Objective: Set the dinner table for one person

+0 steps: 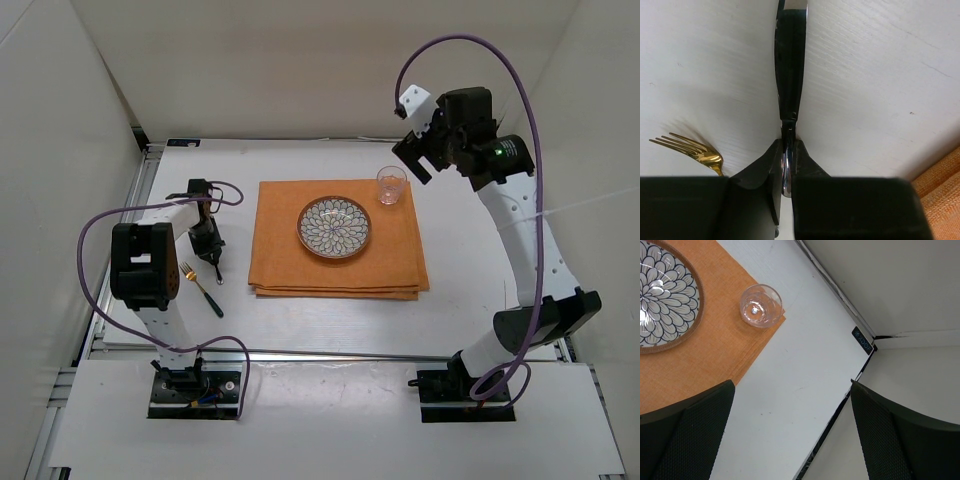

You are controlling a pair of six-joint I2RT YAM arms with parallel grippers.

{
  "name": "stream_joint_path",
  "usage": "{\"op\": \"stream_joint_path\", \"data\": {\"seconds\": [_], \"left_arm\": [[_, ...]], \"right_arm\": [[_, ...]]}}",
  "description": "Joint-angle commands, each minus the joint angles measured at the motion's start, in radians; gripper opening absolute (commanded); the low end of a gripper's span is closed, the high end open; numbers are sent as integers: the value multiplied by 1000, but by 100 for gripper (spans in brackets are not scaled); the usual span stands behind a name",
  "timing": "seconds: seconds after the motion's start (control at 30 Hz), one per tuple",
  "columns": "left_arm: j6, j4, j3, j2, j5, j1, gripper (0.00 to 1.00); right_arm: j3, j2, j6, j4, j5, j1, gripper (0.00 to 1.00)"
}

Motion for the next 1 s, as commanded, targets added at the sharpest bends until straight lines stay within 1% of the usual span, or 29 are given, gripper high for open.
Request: {"op": "stream_joint_path", "data": {"seconds": [0.0, 0.07, 0.2, 0.3, 0.37, 0.43, 0.57, 0.73, 0.8, 0.83, 0.87, 0.93, 0.97], "left_arm": [[19, 79, -40, 89, -41, 1, 10], [19, 70, -40, 78, -12, 1, 10], [32, 29, -8, -2, 31, -9, 10], [41, 9, 2, -95, 82, -20, 10], [41, 9, -32, -173, 117, -29, 10], [41, 0, -66, -250, 128, -64, 10], [41, 0, -109, -342, 149, -100, 10], [41, 0, -118, -433, 193, -190, 10], [50, 9, -106, -445, 223, -255, 10], [50, 9, -97, -445, 235, -278, 10], [50, 9, -81, -445, 235, -325, 10], [50, 9, -22, -401, 254, -374, 10], [39, 9, 6, -361, 254, -419, 10]], "right_arm": [[47, -45, 7, 1, 2, 3, 100], [47, -45, 7, 1, 2, 3, 100], [47, -45, -2, 12, 11, 3, 100], [27, -45, -2, 24, 11, 3, 100], [18, -45, -2, 24, 20, 3, 100], [18, -36, 7, 24, 20, 3, 100], [18, -36, 7, 24, 20, 3, 100], [18, -36, 7, 33, 29, 3, 100], [18, -36, 7, 33, 38, 3, 100], [18, -36, 7, 33, 39, 3, 100], [18, -36, 7, 33, 51, 3, 100], [18, -45, -13, 46, 60, 3, 100], [18, -45, -13, 59, 75, -6, 100]]}}
